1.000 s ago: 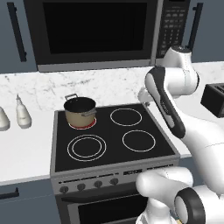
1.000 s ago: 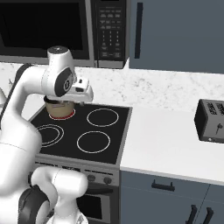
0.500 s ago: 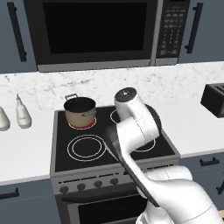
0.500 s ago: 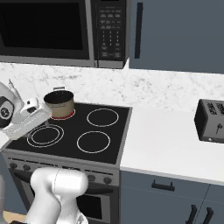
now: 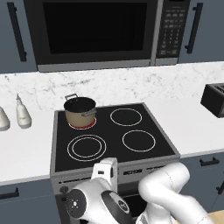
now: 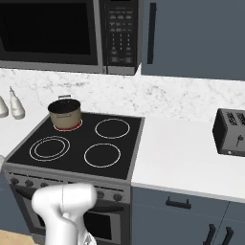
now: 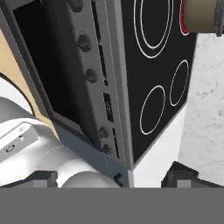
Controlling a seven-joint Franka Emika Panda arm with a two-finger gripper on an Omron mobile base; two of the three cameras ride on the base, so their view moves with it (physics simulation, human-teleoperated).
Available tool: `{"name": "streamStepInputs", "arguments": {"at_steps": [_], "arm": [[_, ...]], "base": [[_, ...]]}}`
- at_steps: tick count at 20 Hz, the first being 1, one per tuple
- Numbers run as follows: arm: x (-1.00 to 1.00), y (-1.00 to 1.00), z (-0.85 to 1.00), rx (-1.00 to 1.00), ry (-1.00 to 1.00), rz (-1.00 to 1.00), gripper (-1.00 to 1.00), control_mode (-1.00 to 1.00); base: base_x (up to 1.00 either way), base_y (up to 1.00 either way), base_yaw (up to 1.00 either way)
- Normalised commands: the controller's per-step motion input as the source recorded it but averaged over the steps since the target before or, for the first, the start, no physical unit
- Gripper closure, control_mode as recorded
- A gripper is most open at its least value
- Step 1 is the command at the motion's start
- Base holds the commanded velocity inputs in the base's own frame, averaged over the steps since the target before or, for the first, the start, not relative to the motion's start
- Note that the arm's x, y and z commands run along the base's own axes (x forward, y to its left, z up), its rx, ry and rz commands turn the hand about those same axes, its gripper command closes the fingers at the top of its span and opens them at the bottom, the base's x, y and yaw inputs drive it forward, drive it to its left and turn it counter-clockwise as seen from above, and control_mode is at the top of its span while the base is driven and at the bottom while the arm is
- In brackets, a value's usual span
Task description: Turn off the rear left burner of the stove.
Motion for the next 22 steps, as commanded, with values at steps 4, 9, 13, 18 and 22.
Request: {"name": "streamStepInputs", "arguments": {"at_steps": [4,9,13,18,22], "arm": [[-0.61,1.0,-0.79,-0.53,0.02,0.45,-1.0,-1.0],[0.28,0.75,-0.62,-0.38,0.11,0.28,-1.0,-1.0],[0.83,0.34,-0.29,-0.18,0.06,0.16,-1.0,-1.0],[0.79,0.01,-0.25,-0.07,0.0,0.1,-1.0,-1.0],[0.43,0.0,-0.44,-0.12,0.02,0.14,-1.0,-1.0]], "base": [[0.0,0.0,0.0],[0.0,0.0,0.0],[0.0,0.0,0.0],[0.0,0.0,0.0],[0.0,0.0,0.0]]}}
